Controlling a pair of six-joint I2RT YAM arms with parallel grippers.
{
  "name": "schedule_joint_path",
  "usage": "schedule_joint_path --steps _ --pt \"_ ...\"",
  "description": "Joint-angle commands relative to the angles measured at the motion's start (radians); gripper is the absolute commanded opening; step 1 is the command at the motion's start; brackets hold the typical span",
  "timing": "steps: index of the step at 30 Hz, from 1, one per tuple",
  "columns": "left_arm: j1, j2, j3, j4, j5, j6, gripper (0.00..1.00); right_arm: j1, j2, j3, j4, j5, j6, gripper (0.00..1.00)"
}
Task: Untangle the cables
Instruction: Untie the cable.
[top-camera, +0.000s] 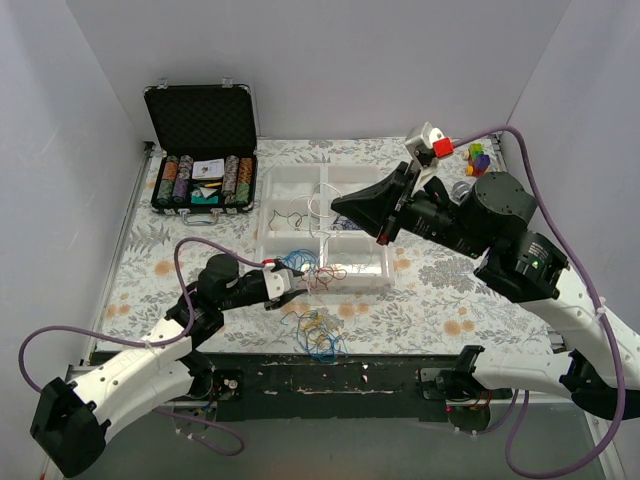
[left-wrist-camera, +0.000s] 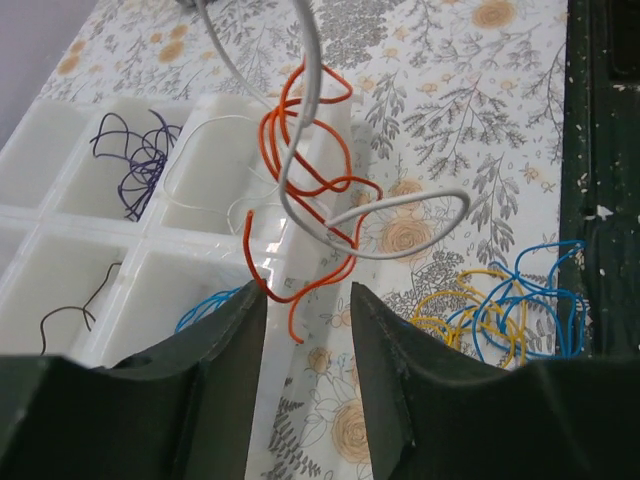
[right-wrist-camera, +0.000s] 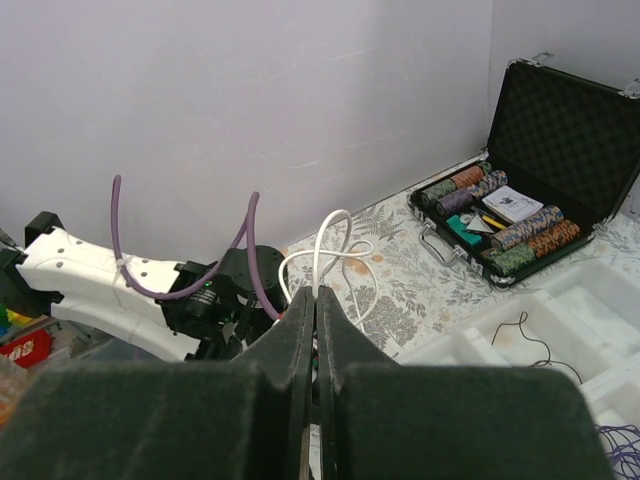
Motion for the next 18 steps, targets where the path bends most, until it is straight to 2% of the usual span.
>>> schedule_joint_path --steps 1,2,7,9,10,14,15,16,17,18 --pt "0.004 0.041 0.085 -0.088 0.114 0.044 0.31 0.003 -0.032 0.006 0.075 -0.024 0.017 0.01" --pt "0.002 0.049 0.090 -0.088 0.114 0.041 0.27 0.003 -0.033 0.006 0.077 -0.026 0.020 0.01" --pt "0.004 0.060 0.100 -0.072 0.096 0.030 0.25 0.003 -0.039 -0.004 0.080 -0.043 0.032 0.01" --pt "0.004 0.058 0.102 -0.074 0.081 0.030 0.17 0.003 -0.041 -0.005 0.083 -0.043 0.032 0.01" --pt "0.004 0.048 0.100 -0.080 0.076 0.031 0.02 0.003 -0.041 -0.005 0.081 -0.041 0.031 0.01" --pt "0.005 0.025 0.111 -0.086 0.061 -0.002 0.00 0.002 -0.035 -0.007 0.075 -0.046 0.031 0.01" --pt "0.005 0.018 0.116 -0.088 0.062 -0.019 0.10 0.003 -0.036 -0.013 0.075 -0.046 0.032 0.01" --pt "0.004 0.012 0.123 -0.121 0.071 -0.025 0.28 0.003 -0.036 -0.017 0.075 -0.046 0.034 0.01" --pt "0.004 0.006 0.131 -0.149 0.080 -0.025 0.41 0.003 -0.038 -0.020 0.078 -0.046 0.035 0.01" --pt "0.005 0.003 0.137 -0.170 0.091 -0.025 0.49 0.003 -0.036 -0.024 0.080 -0.049 0.037 0.01"
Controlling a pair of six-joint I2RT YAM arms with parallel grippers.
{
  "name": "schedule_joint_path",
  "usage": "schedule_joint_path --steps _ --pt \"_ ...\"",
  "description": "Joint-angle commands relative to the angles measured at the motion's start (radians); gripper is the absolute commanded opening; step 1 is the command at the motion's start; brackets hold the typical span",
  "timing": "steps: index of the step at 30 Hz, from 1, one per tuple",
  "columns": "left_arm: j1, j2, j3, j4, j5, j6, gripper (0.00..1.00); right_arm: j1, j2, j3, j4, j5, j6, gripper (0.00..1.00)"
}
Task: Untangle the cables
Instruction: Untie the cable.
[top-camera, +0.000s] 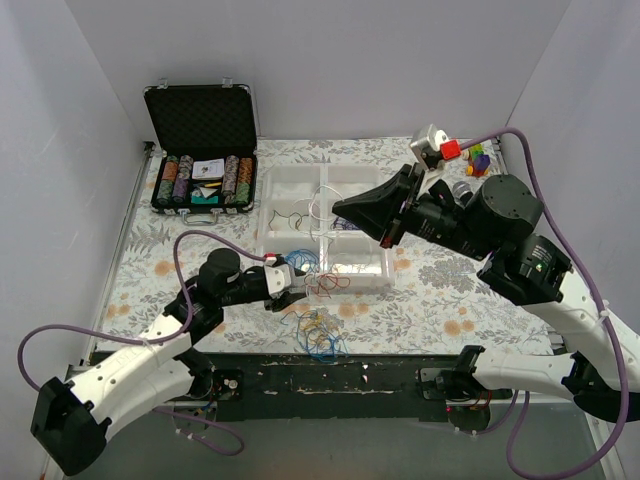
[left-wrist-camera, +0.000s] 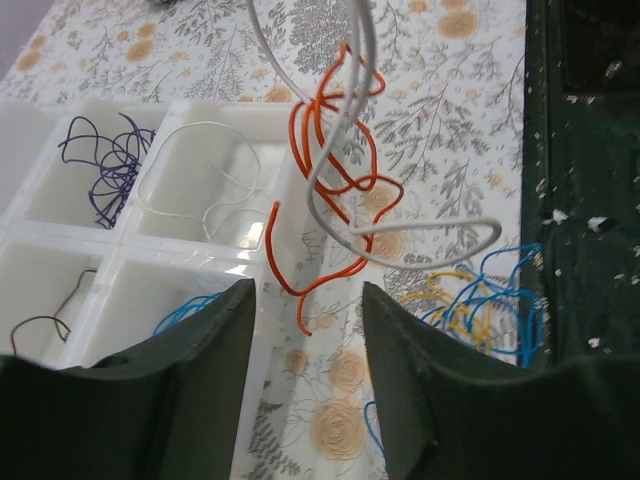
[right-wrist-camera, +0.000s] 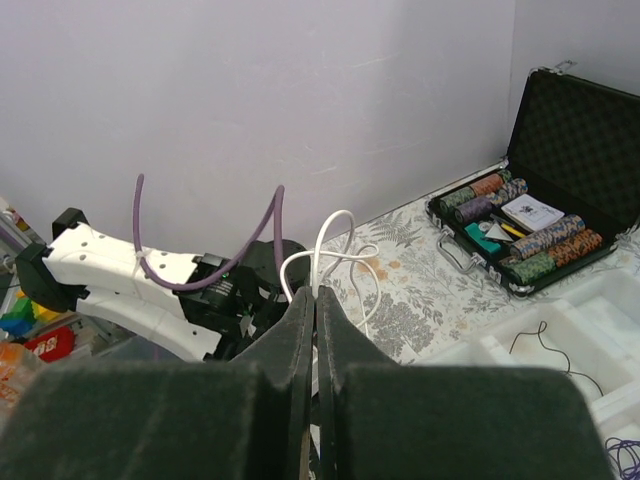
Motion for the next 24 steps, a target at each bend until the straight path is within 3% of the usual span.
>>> schedule_joint_path --steps 1,4,11,15,20,24 --pt "0.005 -0.045 0.063 -0.090 0.033 -0.023 0.53 0.003 -0.008 -0.013 0.054 -0.016 0.014 0.01" --pt "0.005 -0.065 0.058 -0.126 0.059 0.014 0.63 0.003 -0.002 -0.005 0.054 -0.025 0.014 0.01" --pt "0.005 -0.026 0.061 -0.136 0.071 0.075 0.58 0.003 0.003 0.007 0.061 -0.050 0.024 0.01" --pt "0.007 0.007 0.078 -0.133 0.076 0.092 0.45 0.003 0.001 0.019 0.061 -0.067 0.028 0.01" --pt "0.007 0.006 0.089 -0.115 0.077 0.091 0.00 0.003 0.001 0.027 0.045 -0.070 0.022 0.01" --pt "0.007 -0.009 0.100 -0.133 0.053 0.088 0.00 0.003 0.004 0.032 0.024 -0.041 0.014 0.01"
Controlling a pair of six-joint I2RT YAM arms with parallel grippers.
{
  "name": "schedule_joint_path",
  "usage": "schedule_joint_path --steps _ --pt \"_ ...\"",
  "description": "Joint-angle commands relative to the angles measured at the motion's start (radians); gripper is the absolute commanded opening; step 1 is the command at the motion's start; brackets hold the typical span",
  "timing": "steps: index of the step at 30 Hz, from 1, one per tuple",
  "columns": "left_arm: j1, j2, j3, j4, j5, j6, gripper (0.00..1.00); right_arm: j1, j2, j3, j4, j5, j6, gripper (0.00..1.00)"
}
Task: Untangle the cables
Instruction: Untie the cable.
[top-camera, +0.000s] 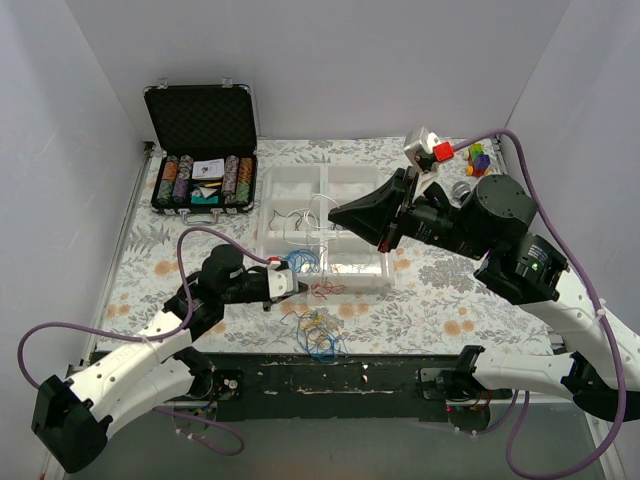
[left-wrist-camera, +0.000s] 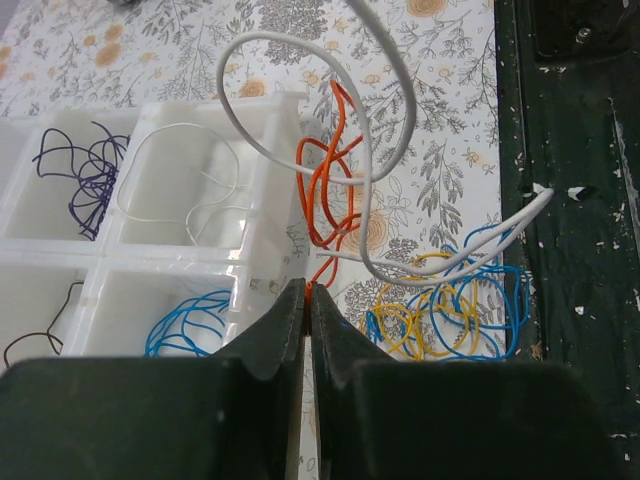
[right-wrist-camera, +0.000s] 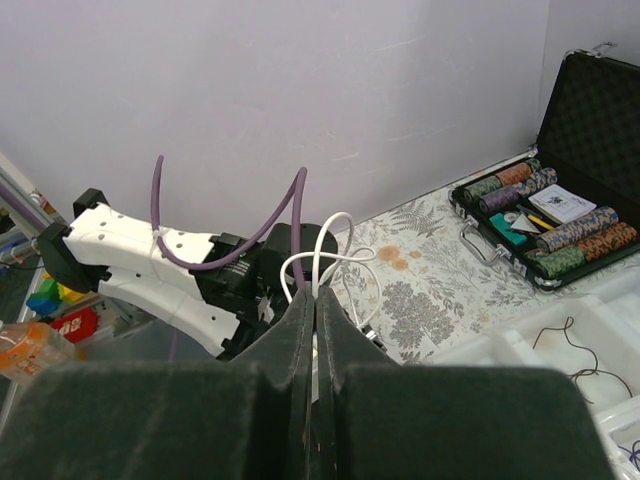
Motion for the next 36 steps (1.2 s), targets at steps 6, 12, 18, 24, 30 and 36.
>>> schedule_joint_path --steps 6,12,18,24,30,36 --pt "0.005 -0.055 0.019 -0.116 -0.048 0.094 0.00 0.003 0.008 0.167 -0.019 0.109 -0.068 0.01" --pt "0.004 -0.091 -0.020 -0.289 -0.128 0.272 0.00 0.003 0.075 0.395 -0.107 0.235 -0.157 0.01" --pt "0.007 -0.152 -0.041 -0.395 -0.249 0.356 0.00 0.003 0.112 0.486 -0.155 0.359 -0.228 0.01" --pt "0.013 -0.204 -0.050 -0.427 -0.355 0.355 0.00 0.003 0.133 0.539 -0.174 0.445 -0.291 0.01" --pt "0.023 -0.195 -0.078 -0.484 -0.456 0.359 0.00 0.003 0.138 0.635 -0.162 0.511 -0.361 0.01" --pt "0.033 -0.223 -0.122 -0.516 -0.501 0.372 0.00 0.003 0.150 0.722 -0.168 0.548 -0.404 0.01"
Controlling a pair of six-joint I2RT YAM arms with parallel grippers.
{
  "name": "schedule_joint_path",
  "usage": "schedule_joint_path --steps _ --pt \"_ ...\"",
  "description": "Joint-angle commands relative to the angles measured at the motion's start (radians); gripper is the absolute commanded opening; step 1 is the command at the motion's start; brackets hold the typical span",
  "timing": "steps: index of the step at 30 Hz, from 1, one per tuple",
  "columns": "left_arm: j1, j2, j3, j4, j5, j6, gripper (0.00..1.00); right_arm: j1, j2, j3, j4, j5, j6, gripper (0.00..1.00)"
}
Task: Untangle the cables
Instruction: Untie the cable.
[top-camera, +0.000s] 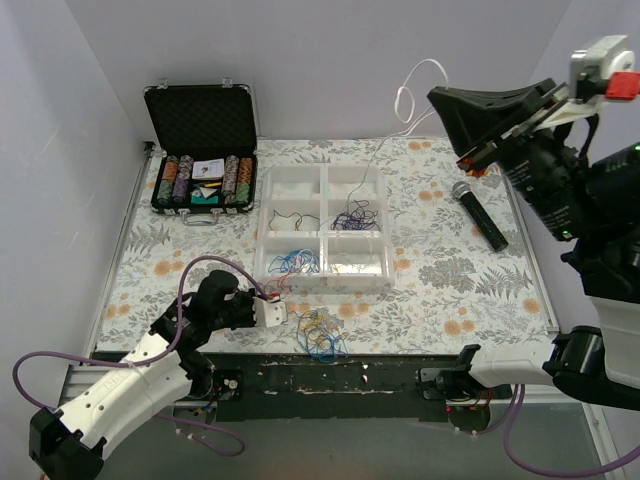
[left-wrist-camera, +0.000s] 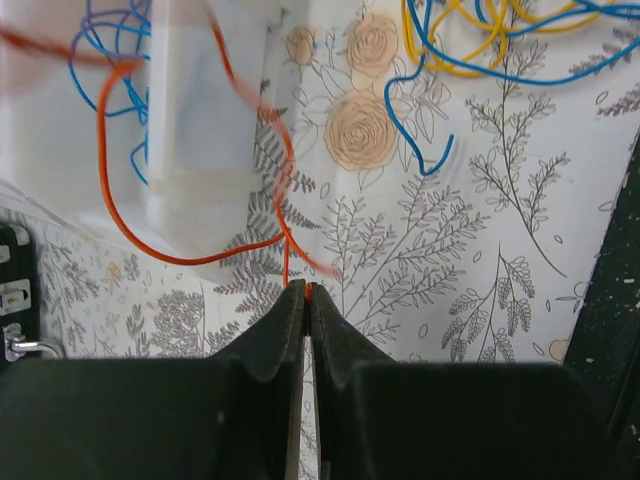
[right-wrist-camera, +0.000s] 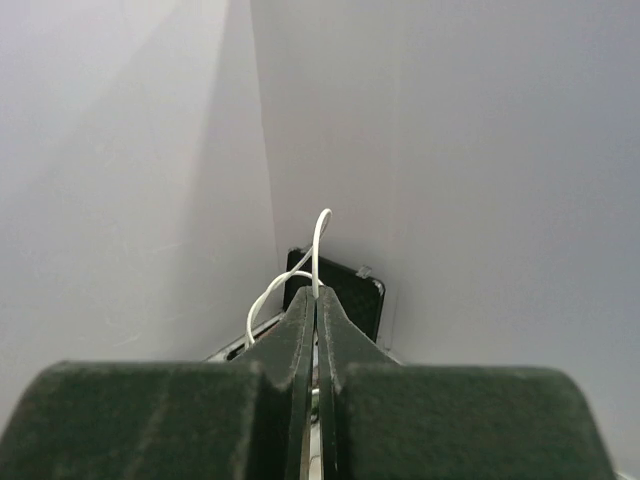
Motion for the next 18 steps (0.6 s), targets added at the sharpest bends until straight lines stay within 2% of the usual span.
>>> schedule_joint_path --steps 1,9,18 --pt "0.012 -0.020 -0.030 -0.057 -0.060 0.024 0.00 0.003 -0.026 0.071 0.066 0.068 -0.067 0.01" --pt "0.029 -0.016 -0.051 -0.054 -0.081 0.022 0.00 0.003 -0.066 0.072 0.106 0.108 -0.118 0.01" --pt "0.044 0.041 0.149 0.085 -0.008 -0.090 0.00 0.003 -0.026 0.020 0.099 0.064 -0.077 0.01"
